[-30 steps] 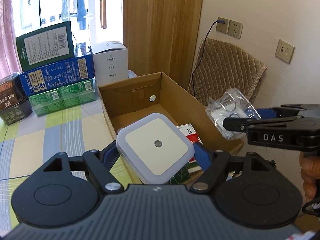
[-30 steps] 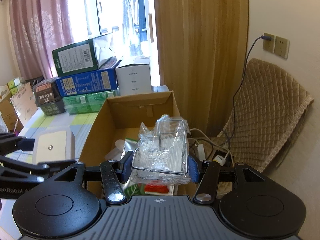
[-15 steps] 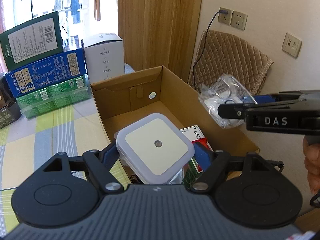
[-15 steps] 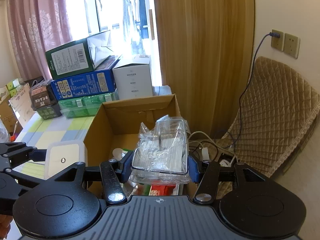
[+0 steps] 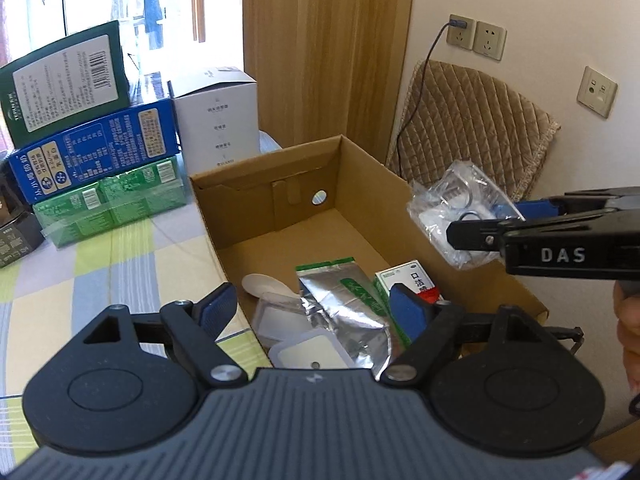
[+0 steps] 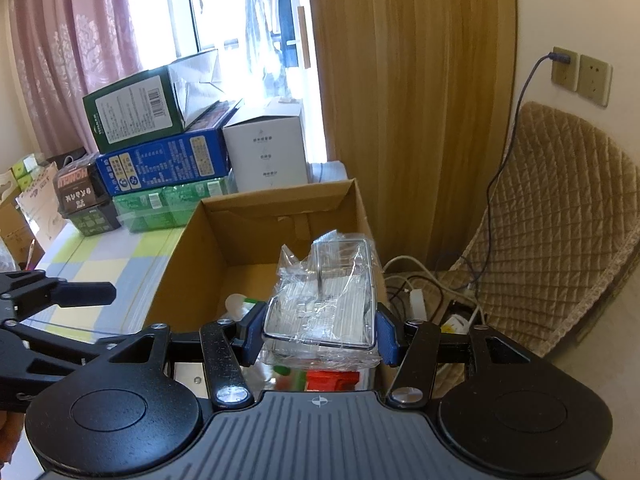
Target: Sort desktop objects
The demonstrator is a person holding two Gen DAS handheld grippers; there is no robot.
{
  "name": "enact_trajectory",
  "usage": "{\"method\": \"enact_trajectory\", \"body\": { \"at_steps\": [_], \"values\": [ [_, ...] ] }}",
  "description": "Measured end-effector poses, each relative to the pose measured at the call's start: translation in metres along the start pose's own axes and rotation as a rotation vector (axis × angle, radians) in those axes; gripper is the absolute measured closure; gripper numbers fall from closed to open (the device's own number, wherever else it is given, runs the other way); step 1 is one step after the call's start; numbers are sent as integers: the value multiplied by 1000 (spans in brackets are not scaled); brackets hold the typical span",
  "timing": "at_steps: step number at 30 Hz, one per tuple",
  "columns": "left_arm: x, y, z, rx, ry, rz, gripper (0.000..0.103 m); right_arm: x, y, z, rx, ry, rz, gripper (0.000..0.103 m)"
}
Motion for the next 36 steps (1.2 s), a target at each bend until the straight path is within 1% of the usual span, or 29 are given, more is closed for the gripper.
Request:
{"method": "enact_trajectory", "body": {
  "at_steps": [8, 11, 13, 14, 15, 16, 20, 24, 25, 27, 28, 31, 33, 36],
  "values": [
    [-13, -4, 13, 16, 21, 25, 22, -13, 7, -22, -35, 30, 3, 51],
    [-16, -5, 16, 20, 21, 32, 21, -18, 14, -29, -30, 45, -4, 51],
    [-18, -5, 17, 22, 26, 31, 21, -20, 20, -32, -6, 54, -6, 51],
    [-20, -5, 18, 24, 27, 34, 21, -20, 23, -34, 4, 61, -8, 48],
    [-21, -5, 18, 25, 28, 39, 20, -20, 26, -35, 8, 51, -15, 37],
    [-22, -6, 19, 25, 30, 43, 19, -19, 27, -33, 18, 49, -21, 31],
    [-25, -12, 27, 36, 28, 59, 14, -14, 18, -22, 34, 44, -37, 27],
    [-24, -23, 35, 40, 29, 84, 12, -3, -1, -6, 15, 30, -80, 18],
    [-23, -26, 38, 45, 33, 94, 8, -1, -6, -1, 11, 27, -93, 15],
    [-20, -34, 46, 63, 54, 112, 6, 3, -16, 12, 1, 27, -119, 11],
    [-17, -37, 50, 71, 58, 115, 2, 5, -21, 19, -2, 26, -127, 9],
    [-10, -49, 63, 88, 86, 131, 1, 7, -37, 43, -5, 26, -144, 4],
    [-6, -56, 72, 89, 84, 153, 1, 8, -46, 58, -13, 25, -150, 2],
    [0, -67, 88, 83, 93, 180, 1, 7, -60, 81, -29, 22, -144, 2]
  ]
}}
Point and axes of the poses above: each gripper's, at about its wrist camera, not at the fingertips, and z roughly against the way its jaws point, x to its right, y to its top, the point moved 3 cm from there along -z, roughly the way its jaws point, and after that the axes turned 6 degrees about -y, right-handed, at the moved point
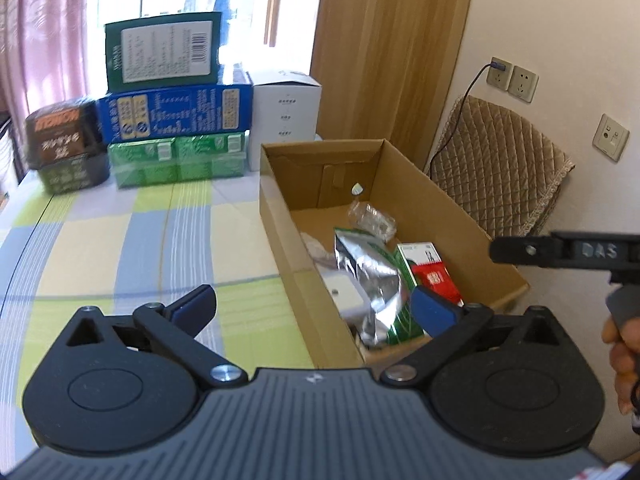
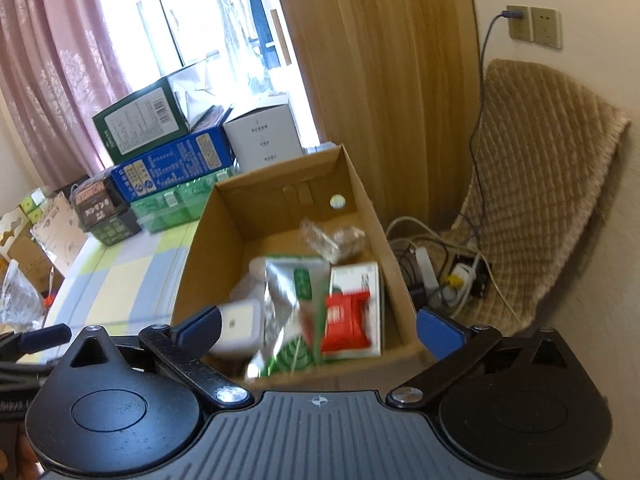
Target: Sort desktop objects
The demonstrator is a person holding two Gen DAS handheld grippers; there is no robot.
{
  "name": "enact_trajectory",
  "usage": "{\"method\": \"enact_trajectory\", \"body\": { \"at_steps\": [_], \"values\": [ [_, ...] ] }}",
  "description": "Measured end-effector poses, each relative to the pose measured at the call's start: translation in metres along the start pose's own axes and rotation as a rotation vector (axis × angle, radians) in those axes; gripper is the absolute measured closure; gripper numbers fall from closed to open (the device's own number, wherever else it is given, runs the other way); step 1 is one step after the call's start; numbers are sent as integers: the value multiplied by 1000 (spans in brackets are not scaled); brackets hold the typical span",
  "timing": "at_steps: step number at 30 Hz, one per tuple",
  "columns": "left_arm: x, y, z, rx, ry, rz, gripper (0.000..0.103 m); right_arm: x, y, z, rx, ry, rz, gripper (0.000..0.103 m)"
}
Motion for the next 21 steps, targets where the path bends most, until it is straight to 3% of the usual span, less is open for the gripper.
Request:
{"method": "enact_trajectory", "body": {
  "at_steps": [7, 15, 21],
  "values": [
    [9, -22, 42, -47, 20, 86, 1, -5, -36, 49, -30, -25, 67, 2],
    [27, -44, 82, -55, 67, 26, 1, -12, -65, 89, -45, -46, 81, 2],
    [37, -57, 103, -63, 55, 23, 1, -17, -78, 111, -58, -32, 99, 2]
  ]
}}
Point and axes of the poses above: each gripper's, at about its wrist camera, not at the fingertips, and z roughly against the way its jaws point, x to its right, y to its top, the point moved 3 cm from there along -z, roughly the way its jaws point, and after that the axes turned 6 degrees about -y, right-handed, at the moved point
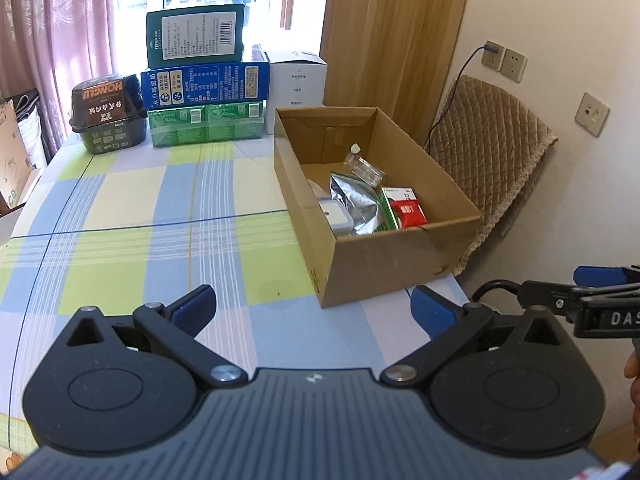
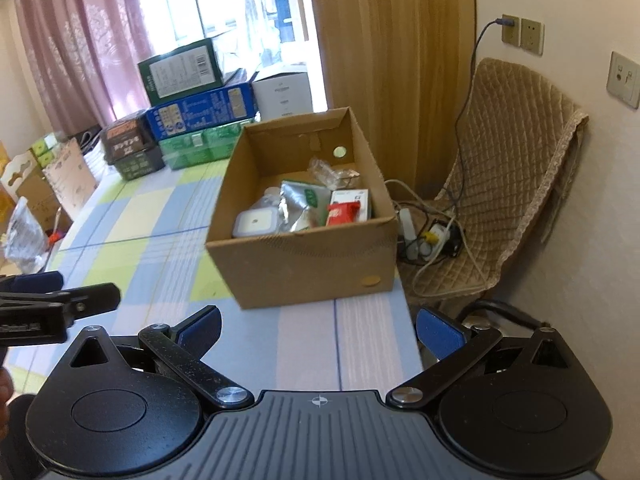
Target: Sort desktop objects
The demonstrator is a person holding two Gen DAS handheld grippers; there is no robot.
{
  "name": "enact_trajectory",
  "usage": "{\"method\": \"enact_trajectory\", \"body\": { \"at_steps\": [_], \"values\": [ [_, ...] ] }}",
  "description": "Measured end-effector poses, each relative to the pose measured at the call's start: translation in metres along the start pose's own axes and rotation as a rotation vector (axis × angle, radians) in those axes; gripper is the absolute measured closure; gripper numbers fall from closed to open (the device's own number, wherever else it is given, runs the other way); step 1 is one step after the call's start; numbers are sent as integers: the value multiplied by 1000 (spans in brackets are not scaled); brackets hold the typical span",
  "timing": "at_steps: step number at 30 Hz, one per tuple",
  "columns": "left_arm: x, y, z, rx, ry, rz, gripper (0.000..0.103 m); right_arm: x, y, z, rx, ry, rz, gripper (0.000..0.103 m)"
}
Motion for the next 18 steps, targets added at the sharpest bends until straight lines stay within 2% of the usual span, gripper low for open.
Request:
{"method": "enact_trajectory", "body": {
  "at_steps": [3, 9, 18],
  "values": [
    [4, -7, 5, -4, 17, -8, 1, -2, -3, 9, 7, -10, 15, 2],
    [10, -17, 14, -25, -10, 27, 1, -3, -4, 23, 27, -18, 21, 2],
    [15, -18, 23, -20, -9, 39, 1, -6, -4, 32, 43, -28, 42, 2]
  ]
}}
Point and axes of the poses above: each gripper's, at about its wrist camera, not at the fingertips, and z roughly against the way its jaws point, x to its right, y to its top, the point moved 3 cm from there along -z, roughly the way its jaws point, and after that the axes turned 6 degrees about -y, right-handed, at the moved point
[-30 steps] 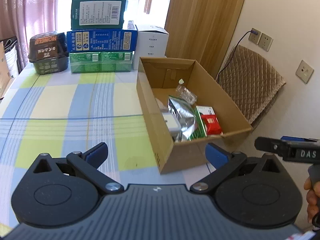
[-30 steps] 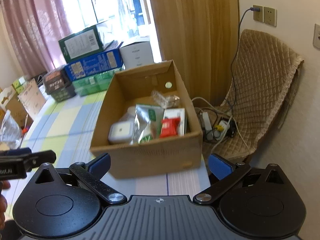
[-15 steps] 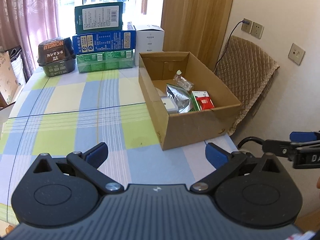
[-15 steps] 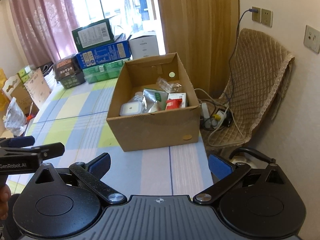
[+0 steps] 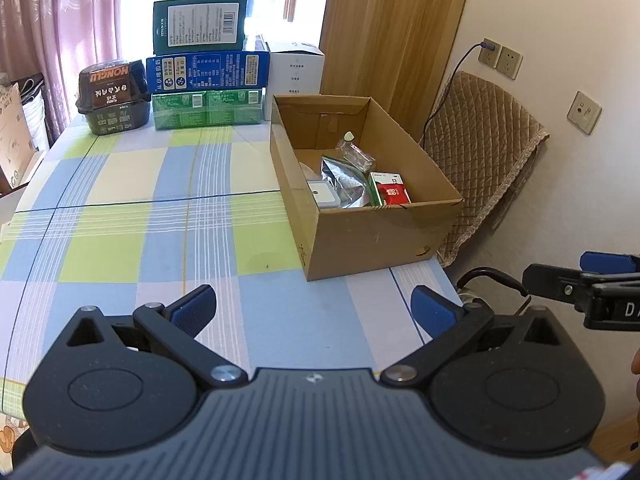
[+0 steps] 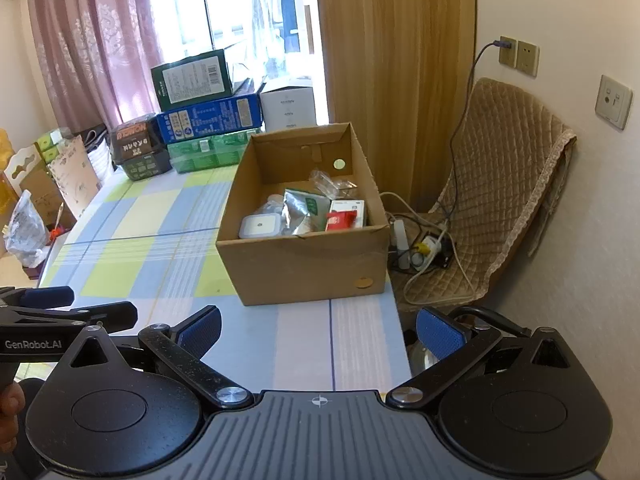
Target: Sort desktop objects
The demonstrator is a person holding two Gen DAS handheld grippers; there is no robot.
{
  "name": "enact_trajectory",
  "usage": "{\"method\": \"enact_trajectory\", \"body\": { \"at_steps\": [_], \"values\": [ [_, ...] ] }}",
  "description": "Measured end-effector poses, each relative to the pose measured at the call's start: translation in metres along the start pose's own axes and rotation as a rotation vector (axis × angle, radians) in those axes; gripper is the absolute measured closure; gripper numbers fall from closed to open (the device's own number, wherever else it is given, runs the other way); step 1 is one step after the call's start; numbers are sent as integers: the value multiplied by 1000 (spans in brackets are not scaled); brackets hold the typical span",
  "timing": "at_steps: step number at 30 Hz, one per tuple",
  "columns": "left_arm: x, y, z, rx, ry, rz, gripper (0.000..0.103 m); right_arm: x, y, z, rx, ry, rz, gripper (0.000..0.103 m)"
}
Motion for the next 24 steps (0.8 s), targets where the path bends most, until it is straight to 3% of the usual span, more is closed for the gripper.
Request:
{"method": "enact_trajectory", "body": {
  "at_steps": [24],
  "values": [
    [0, 0, -2, -5, 2, 1, 1, -3, -8, -3, -16, 11, -9, 2]
  ]
}}
Point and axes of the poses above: each gripper's, at about its wrist camera, not at the fingertips, and z roughly against the way its jaws point, x to its right, y to its top, the point moved 3 cm from there along -z, roughly the way its jaws point, and after that the axes turned 6 degrees about -y, right-handed, at the moved point
